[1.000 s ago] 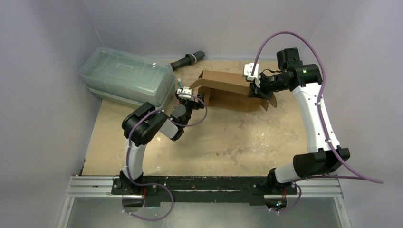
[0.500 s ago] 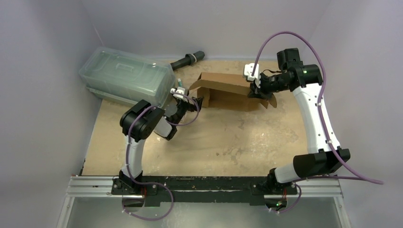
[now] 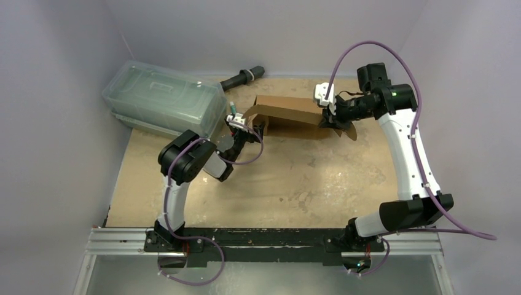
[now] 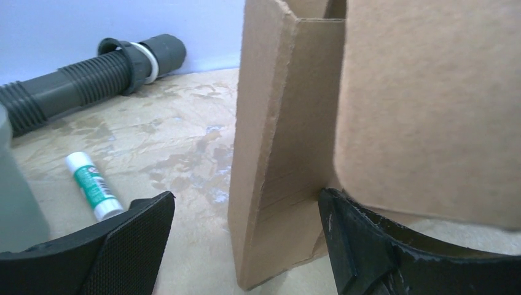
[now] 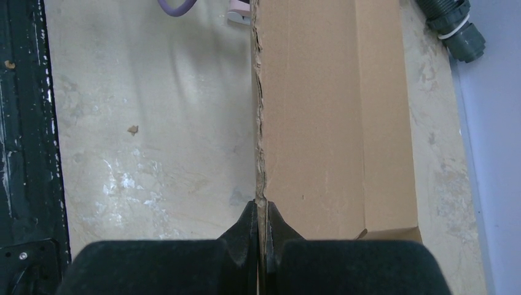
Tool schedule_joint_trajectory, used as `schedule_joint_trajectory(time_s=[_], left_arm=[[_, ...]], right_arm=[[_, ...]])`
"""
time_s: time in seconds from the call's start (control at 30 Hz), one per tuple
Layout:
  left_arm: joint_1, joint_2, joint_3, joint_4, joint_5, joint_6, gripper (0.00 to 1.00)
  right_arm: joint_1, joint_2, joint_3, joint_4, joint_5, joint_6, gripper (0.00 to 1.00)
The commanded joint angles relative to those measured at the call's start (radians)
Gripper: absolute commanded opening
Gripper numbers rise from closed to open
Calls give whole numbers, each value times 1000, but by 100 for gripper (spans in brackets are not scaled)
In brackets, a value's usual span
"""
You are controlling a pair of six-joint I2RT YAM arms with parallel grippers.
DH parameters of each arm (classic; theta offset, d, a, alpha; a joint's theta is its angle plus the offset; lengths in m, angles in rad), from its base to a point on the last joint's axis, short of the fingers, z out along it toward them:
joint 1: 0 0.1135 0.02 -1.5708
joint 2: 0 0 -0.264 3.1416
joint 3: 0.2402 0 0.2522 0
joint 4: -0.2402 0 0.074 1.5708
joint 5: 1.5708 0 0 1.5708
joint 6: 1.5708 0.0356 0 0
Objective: Fold the paper box
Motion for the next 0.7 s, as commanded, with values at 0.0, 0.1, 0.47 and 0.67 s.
schedule_joint_trajectory(time_s=[0.0,0.1,0.47,0.67], left_arm=[[3,25,16,210,-82,36,87],[4,48,43,219,-65,33,86],[6,88,114,190,-54,64,77],[19,114,95,289,11,110,42]], right_arm=[[8,-14,-9,-32,-64,21,0],[9,-6,-10,-31,-62,24,0],[9,45,9,-33,-73,38,0],[9,55,22,-32,-76,39,0]])
